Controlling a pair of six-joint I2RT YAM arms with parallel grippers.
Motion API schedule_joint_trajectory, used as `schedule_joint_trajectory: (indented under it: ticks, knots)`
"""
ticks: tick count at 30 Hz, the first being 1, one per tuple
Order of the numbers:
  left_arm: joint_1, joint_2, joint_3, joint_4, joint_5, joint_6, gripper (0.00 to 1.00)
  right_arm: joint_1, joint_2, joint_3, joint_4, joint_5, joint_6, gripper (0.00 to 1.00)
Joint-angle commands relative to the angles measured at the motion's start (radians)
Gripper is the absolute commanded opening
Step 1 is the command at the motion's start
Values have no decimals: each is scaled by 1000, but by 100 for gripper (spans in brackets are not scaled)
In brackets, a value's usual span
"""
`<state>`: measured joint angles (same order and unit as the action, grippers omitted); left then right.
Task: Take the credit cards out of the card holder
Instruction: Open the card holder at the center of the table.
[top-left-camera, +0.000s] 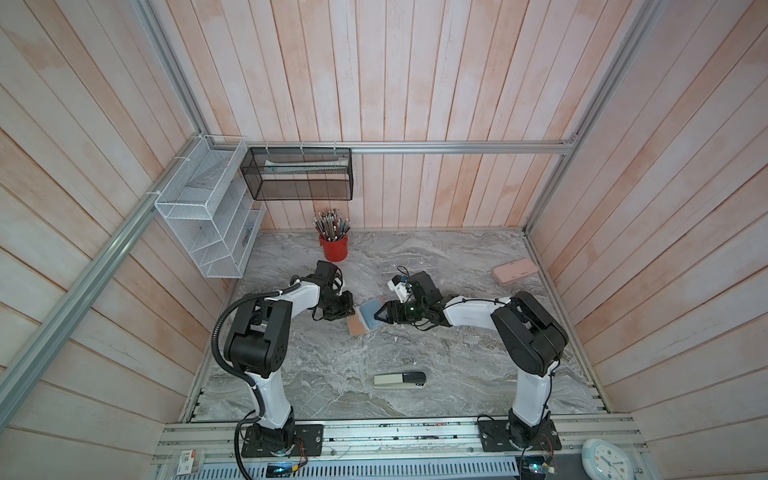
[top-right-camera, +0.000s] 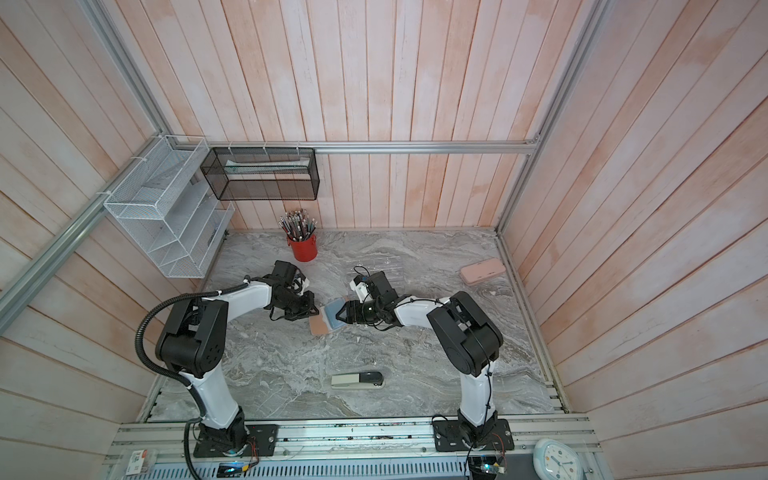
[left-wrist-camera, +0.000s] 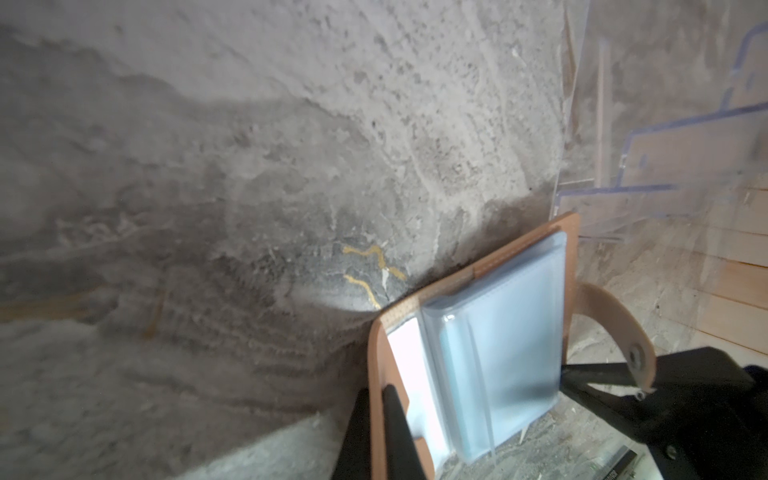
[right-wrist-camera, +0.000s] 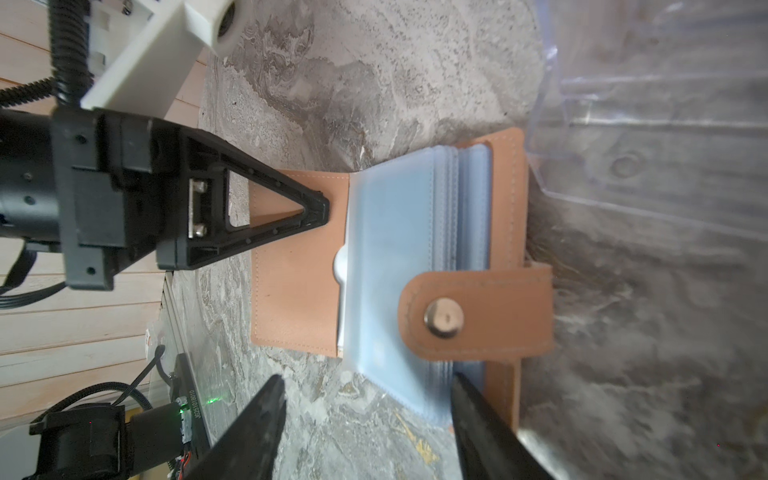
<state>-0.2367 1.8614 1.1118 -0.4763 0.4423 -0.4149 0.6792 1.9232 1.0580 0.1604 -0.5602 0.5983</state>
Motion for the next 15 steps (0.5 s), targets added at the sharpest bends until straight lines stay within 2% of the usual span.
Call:
schedule_joint_trajectory:
  ticks: [1,15]
  knots:
    - [1,15,10,-30,-65,23,0,7,-11,2,1,-15,-14,64]
    - [0,14,14,-35,-81,30,0,6,-35,14,-9,-21,-29,64]
